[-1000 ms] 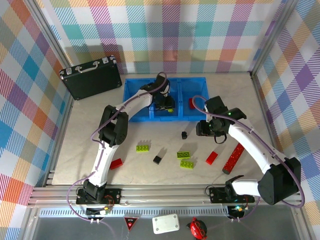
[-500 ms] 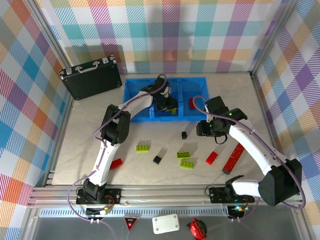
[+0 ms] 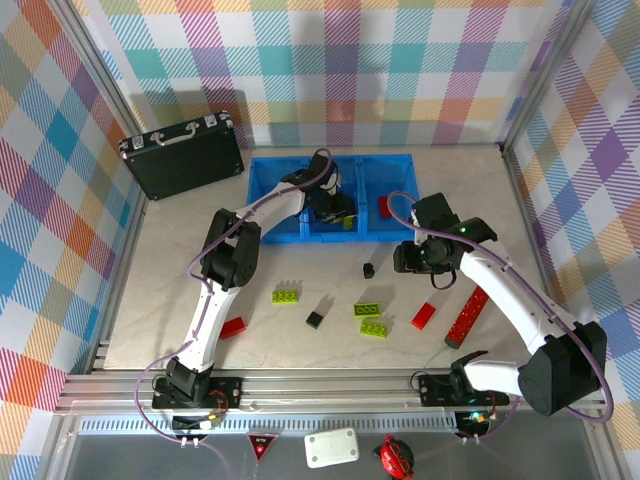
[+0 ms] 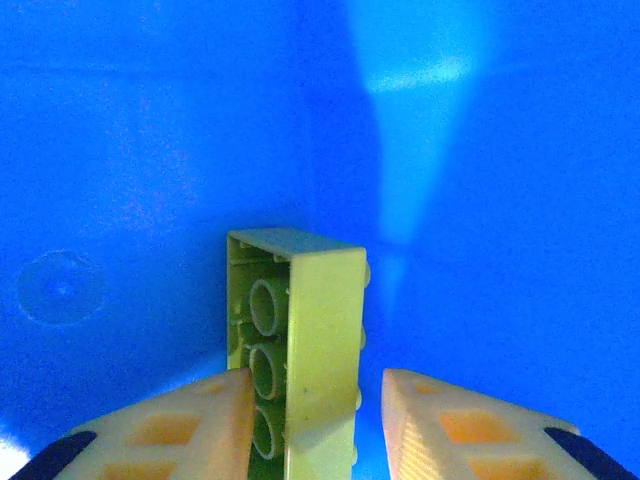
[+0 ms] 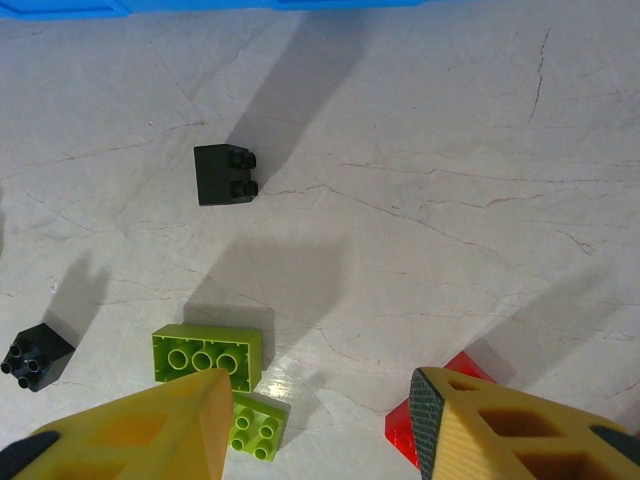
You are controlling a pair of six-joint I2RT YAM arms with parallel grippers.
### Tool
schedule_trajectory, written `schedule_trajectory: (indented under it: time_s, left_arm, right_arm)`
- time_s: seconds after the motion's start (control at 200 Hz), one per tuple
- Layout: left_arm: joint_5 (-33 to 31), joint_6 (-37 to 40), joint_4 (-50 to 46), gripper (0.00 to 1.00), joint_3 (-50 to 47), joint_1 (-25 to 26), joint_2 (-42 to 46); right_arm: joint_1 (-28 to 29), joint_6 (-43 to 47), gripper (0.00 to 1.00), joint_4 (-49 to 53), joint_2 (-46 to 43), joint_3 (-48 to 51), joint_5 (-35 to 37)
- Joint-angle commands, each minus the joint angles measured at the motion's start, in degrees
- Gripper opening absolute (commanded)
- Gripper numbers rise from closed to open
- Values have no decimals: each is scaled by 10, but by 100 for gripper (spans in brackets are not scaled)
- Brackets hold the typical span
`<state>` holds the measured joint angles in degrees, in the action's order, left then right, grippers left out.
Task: Sort the legos into containers by color
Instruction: Place the lego in the container.
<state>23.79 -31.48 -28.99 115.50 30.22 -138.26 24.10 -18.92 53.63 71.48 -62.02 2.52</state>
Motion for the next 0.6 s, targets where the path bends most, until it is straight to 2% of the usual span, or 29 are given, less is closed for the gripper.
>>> schedule_trajectory:
  time_s: [0.0,0.595]
  left_arm:
    - [27,-31,32,39,-17,-2,32]
    - [52,-89,115,37,-86,-3,79]
  right_arm:
    - [4,-9,52,9,-14,6,-1]
    - [4,-13,53,16,-26,-1,-11]
